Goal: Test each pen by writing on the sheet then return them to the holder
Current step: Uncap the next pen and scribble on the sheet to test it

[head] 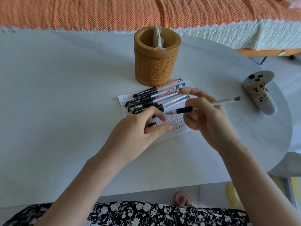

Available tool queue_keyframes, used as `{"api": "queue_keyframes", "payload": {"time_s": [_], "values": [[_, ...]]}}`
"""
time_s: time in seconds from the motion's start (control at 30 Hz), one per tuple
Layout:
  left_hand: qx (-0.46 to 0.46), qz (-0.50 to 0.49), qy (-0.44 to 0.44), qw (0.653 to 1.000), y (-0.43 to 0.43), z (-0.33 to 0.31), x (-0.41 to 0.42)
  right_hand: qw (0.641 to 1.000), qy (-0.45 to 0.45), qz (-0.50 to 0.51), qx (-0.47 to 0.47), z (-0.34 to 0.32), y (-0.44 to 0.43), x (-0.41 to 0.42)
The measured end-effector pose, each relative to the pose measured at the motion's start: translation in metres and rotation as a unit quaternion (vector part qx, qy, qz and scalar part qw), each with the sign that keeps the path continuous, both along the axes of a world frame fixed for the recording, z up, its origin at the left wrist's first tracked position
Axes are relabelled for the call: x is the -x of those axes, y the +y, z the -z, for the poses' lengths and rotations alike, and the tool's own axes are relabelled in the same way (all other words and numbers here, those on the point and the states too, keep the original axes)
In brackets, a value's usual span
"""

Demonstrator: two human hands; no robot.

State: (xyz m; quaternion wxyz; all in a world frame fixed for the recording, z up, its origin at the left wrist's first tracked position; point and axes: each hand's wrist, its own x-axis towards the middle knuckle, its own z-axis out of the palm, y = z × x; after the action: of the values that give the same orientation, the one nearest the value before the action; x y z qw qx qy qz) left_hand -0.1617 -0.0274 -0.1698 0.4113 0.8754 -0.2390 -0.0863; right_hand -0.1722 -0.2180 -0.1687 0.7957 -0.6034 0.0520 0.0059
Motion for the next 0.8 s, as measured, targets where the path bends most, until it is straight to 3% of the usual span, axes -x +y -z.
{"api": "queue_keyframes", "payload": {"time_s": [0.17,0.33,0.8], "values": [[-0.073,-0.011,-0.033,0.997,0.000,0.003,0.003,0.995,0.032,0.064,0.063,0.000,-0.020,0.000],[-0.107,-0.012,-0.045,0.993,-0.002,0.004,0.003,0.968,0.030,0.135,0.211,0.006,-0.018,0.004],[-0.145,-0.011,-0.019,0.989,-0.005,0.007,0.002,0.913,-0.021,0.238,0.332,0.027,-0.006,0.004]]}}
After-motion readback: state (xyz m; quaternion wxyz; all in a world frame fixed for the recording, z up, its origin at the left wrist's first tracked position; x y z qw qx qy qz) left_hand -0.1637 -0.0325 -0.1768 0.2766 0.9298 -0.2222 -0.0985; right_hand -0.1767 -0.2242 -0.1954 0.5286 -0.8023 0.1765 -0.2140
